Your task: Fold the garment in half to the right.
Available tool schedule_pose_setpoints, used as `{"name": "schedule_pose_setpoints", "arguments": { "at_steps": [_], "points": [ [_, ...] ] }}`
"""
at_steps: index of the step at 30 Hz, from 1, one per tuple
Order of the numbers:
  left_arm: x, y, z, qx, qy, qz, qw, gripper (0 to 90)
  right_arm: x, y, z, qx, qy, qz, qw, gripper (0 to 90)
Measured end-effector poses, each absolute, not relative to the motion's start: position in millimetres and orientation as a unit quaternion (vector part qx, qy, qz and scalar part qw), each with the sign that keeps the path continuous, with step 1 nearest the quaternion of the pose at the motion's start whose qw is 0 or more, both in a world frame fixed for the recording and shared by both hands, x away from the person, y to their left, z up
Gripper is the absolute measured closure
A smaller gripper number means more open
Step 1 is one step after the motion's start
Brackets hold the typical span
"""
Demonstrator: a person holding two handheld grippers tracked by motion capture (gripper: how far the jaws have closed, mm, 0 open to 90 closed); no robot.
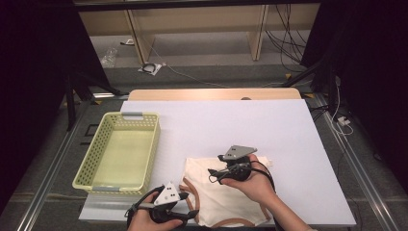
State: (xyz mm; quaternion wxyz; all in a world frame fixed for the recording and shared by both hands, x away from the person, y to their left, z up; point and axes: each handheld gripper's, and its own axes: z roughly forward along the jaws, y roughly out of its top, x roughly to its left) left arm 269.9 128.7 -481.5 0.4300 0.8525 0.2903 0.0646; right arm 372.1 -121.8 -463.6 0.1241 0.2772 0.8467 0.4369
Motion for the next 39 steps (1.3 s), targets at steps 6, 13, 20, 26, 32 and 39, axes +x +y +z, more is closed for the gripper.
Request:
{"name": "schedule_pose_setpoints", "arguments": {
  "at_steps": [6, 13, 20, 26, 32, 39],
  "points": [
    [268, 129, -482, 0.854, 0.29, 0.063, 0.428, 34.8, 382, -108, -462, 0.271, 0.851, 0.432, 0.122, 38.4],
    [266, 130, -483, 0.855, 0.29, 0.061, 0.426, 35.0, 396, -89, -460, 0.264, 0.86, 0.419, 0.12, 38.8],
    [265, 130, -483, 0.855, 0.291, 0.058, 0.425, 35.6, 408, -73, -464, 0.261, 0.872, 0.398, 0.115, 39.8],
    [266, 130, -483, 0.855, 0.293, 0.056, 0.425, 35.9, 418, -64, -468, 0.261, 0.88, 0.382, 0.11, 40.0],
    [266, 130, -483, 0.854, 0.293, 0.055, 0.426, 35.8, 426, -58, -473, 0.26, 0.889, 0.362, 0.102, 40.4],
    [266, 130, -484, 0.855, 0.293, 0.053, 0.424, 35.8, 432, -52, -477, 0.253, 0.897, 0.349, 0.096, 42.7]
  ]
}}
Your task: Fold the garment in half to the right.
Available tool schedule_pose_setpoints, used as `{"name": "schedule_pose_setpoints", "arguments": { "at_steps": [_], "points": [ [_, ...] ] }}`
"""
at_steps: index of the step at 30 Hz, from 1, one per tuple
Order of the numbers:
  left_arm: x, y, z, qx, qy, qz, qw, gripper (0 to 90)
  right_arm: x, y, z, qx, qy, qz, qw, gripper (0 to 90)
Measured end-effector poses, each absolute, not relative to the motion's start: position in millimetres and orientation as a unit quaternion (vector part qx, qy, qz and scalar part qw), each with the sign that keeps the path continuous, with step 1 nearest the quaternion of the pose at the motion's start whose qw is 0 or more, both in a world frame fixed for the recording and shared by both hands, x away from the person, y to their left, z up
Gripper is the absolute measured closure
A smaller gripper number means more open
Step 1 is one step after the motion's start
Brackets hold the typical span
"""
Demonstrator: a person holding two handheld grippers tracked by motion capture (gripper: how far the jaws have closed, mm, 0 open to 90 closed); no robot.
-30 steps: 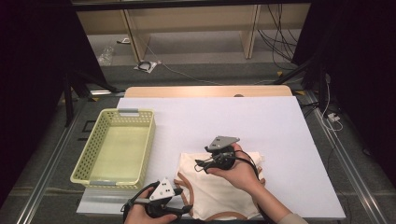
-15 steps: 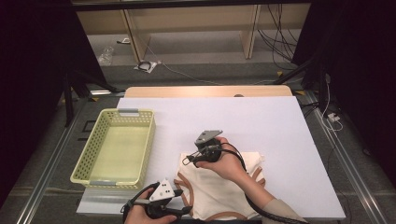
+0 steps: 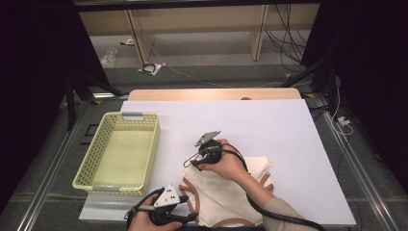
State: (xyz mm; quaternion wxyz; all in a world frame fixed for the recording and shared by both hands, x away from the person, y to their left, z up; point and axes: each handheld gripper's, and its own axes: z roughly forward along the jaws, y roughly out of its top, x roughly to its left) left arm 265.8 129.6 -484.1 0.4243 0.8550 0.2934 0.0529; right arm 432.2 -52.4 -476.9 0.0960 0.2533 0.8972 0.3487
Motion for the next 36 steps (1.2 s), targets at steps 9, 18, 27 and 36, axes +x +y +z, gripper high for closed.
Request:
{"name": "schedule_pose_setpoints", "arguments": {
  "at_steps": [9, 18, 27, 36],
  "points": [
    [266, 130, -484, 0.856, 0.293, 0.052, 0.423, 35.8, 436, -36, -480, 0.237, 0.906, 0.339, 0.091, 47.0],
    [267, 130, -485, 0.856, 0.297, 0.051, 0.419, 35.8, 441, -30, -486, 0.235, 0.913, 0.323, 0.081, 55.0],
    [267, 128, -488, 0.859, 0.299, 0.051, 0.412, 35.5, 440, -29, -486, 0.227, 0.917, 0.321, 0.061, 73.6],
    [266, 123, -491, 0.867, 0.299, 0.055, 0.396, 34.6, 436, -23, -484, 0.214, 0.924, 0.311, 0.059, 88.3]
  ]
}}
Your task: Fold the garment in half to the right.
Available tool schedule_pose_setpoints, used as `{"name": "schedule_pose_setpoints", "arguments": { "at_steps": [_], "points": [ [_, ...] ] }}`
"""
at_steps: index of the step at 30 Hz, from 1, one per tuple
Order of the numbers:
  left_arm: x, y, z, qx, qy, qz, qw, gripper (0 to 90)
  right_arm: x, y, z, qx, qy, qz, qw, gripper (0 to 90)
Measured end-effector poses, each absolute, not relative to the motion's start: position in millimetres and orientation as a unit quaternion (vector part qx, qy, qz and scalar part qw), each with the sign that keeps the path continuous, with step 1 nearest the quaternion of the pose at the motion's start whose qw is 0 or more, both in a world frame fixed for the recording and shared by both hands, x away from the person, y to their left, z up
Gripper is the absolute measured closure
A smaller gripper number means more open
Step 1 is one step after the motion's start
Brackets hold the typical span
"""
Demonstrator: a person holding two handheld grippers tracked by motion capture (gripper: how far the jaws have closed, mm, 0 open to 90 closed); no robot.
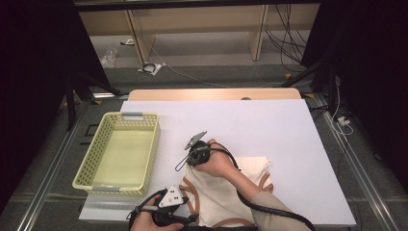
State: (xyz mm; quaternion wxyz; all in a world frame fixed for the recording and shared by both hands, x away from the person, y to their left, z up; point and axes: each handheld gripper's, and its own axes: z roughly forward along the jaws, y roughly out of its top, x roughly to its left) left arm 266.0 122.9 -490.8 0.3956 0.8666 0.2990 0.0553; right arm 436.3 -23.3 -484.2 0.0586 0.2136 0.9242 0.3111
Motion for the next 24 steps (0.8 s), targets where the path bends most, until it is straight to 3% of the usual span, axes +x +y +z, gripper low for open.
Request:
{"name": "schedule_pose_setpoints", "arguments": {
  "at_steps": [9, 17, 24],
  "points": [
    [257, 111, -487, 0.873, 0.262, 0.079, 0.404, 33.7, 437, -23, -483, 0.218, 0.925, 0.306, 0.053, 88.7],
    [257, 114, -480, 0.858, 0.273, 0.078, 0.427, 35.4, 438, -23, -484, 0.219, 0.925, 0.307, 0.052, 88.6],
    [255, 109, -489, 0.877, 0.281, 0.081, 0.381, 39.2, 438, -22, -483, 0.217, 0.926, 0.304, 0.053, 88.6]
  ]
}}
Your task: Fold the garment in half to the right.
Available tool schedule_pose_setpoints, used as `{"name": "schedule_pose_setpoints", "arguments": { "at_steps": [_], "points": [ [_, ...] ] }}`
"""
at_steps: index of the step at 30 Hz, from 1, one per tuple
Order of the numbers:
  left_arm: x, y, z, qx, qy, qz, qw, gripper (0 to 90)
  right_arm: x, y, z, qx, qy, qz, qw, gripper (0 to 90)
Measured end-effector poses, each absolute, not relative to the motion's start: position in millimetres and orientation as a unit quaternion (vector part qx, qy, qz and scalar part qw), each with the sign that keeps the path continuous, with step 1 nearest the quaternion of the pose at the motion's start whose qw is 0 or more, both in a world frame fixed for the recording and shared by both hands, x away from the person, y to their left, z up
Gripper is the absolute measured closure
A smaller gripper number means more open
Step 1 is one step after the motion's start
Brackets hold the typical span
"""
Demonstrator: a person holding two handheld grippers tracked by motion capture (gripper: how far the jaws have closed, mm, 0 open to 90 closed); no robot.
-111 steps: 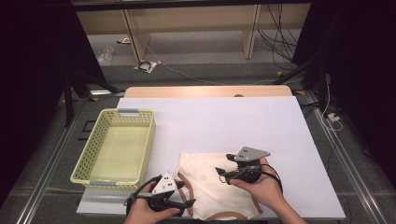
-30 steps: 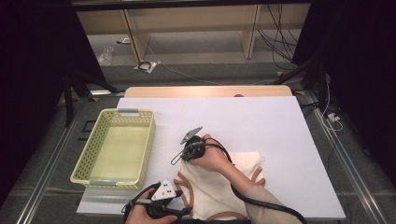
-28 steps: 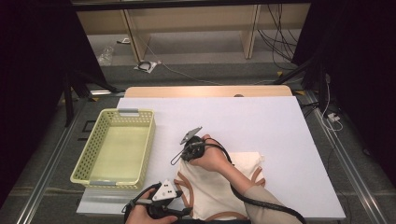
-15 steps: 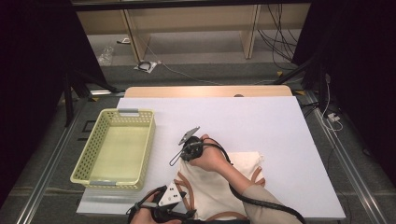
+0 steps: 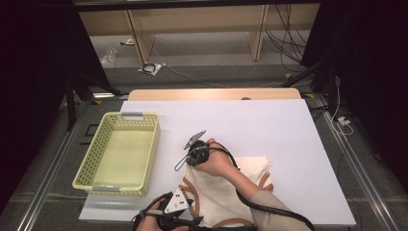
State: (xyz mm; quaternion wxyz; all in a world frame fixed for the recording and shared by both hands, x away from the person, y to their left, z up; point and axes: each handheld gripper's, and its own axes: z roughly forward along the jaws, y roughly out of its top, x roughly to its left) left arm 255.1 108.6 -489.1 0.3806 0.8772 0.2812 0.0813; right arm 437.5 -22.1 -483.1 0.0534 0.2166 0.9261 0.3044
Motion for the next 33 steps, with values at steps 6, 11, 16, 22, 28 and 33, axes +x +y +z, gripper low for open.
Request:
{"name": "schedule_pose_setpoints", "arguments": {
  "at_steps": [6, 11, 16, 22, 28, 33],
  "points": [
    [250.7, 104.5, -490.9, 0.885, 0.292, 0.09, 0.352, 39.2, 437.6, -22.2, -483.1, 0.218, 0.926, 0.305, 0.052, 88.7],
    [251.6, 103.7, -490.0, 0.881, 0.308, 0.088, 0.349, 41.9, 437.6, -21.8, -482.9, 0.217, 0.926, 0.303, 0.053, 88.6],
    [250.6, 103.2, -489.8, 0.879, 0.311, 0.092, 0.349, 50.5, 437.4, -20.9, -482.5, 0.215, 0.927, 0.302, 0.056, 88.7],
    [249.9, 102.7, -489.4, 0.878, 0.313, 0.078, 0.354, 62.9, 438.1, -21.7, -483.0, 0.218, 0.926, 0.304, 0.052, 88.7],
    [254.3, 107.0, -490.0, 0.871, 0.325, 0.066, 0.361, 71.3, 438.2, -21.9, -483.0, 0.218, 0.926, 0.304, 0.052, 88.7],
    [253.4, 106.1, -490.3, 0.871, 0.323, 0.064, 0.364, 76.8, 437.9, -21.7, -482.8, 0.22, 0.926, 0.303, 0.051, 88.7]
  ]
}}
